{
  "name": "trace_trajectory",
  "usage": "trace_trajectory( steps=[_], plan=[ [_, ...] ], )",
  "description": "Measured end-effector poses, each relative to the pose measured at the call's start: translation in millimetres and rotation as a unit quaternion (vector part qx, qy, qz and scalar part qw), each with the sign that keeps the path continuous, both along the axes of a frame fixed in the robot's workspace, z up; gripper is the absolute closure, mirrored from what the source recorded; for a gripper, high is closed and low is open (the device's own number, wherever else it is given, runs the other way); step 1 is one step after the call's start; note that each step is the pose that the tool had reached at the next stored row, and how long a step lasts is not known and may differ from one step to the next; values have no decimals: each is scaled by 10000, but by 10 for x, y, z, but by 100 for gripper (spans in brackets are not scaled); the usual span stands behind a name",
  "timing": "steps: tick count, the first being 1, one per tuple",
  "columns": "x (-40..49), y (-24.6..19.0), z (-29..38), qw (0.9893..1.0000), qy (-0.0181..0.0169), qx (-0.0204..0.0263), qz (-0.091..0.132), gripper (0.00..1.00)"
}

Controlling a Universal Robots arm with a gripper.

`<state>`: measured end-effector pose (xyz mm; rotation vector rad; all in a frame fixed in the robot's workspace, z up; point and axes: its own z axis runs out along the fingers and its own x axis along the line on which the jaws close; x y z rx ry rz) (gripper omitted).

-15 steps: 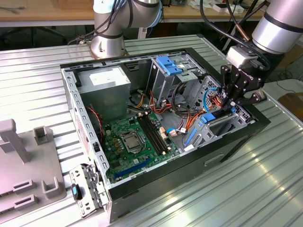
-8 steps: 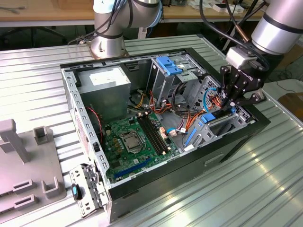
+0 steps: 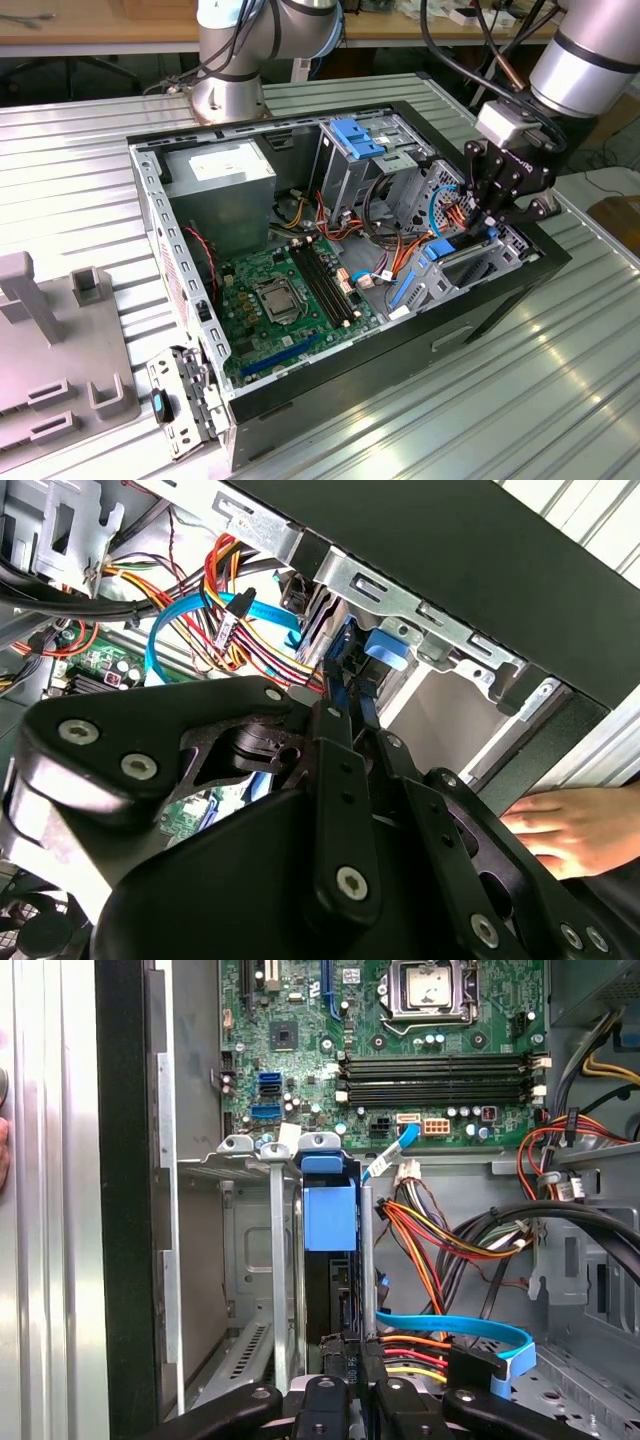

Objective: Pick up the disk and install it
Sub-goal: 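Insert the first disk wire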

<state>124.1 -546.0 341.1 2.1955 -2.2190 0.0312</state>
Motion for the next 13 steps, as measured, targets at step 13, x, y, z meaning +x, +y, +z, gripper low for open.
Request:
trace_trajectory(
  steps=[13],
  plan=[
    [0, 0, -14, 10000, 0, 4, 0, 75]
  ],
)
